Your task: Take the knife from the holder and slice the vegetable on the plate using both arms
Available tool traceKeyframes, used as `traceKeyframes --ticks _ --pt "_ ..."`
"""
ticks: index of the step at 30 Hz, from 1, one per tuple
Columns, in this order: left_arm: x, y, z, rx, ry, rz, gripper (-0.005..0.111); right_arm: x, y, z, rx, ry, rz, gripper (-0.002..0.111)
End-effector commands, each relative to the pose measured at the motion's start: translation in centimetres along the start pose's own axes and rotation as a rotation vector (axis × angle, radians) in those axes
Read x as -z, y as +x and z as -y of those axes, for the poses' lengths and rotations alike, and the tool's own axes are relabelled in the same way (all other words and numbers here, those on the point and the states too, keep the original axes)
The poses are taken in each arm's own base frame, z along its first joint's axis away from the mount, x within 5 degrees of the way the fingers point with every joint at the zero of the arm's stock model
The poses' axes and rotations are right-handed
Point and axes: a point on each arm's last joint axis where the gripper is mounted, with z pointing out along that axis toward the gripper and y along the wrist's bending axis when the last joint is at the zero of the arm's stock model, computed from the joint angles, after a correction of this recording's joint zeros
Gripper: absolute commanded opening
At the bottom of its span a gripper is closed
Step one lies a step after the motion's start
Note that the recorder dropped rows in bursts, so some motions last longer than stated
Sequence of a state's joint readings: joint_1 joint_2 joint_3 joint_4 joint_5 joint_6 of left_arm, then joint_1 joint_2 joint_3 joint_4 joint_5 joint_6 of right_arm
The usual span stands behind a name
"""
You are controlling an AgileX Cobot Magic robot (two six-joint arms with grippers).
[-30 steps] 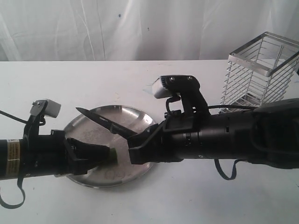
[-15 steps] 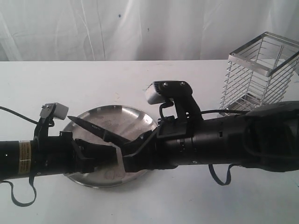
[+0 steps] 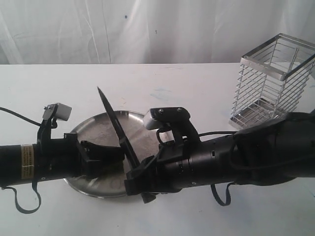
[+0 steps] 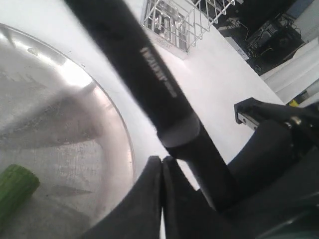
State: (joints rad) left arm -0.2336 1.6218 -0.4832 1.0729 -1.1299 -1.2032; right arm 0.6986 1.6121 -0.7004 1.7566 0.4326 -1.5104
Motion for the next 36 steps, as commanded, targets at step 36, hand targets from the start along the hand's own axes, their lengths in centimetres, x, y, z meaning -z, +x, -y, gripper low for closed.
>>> traceKeyframes --ticks 36 --pt "6.0 -8.6 -4.1 -0.277 -0.945 -0.05 0.0 1.3 -2.1 0.6 -0.016 0.219 -0.081 0.0"
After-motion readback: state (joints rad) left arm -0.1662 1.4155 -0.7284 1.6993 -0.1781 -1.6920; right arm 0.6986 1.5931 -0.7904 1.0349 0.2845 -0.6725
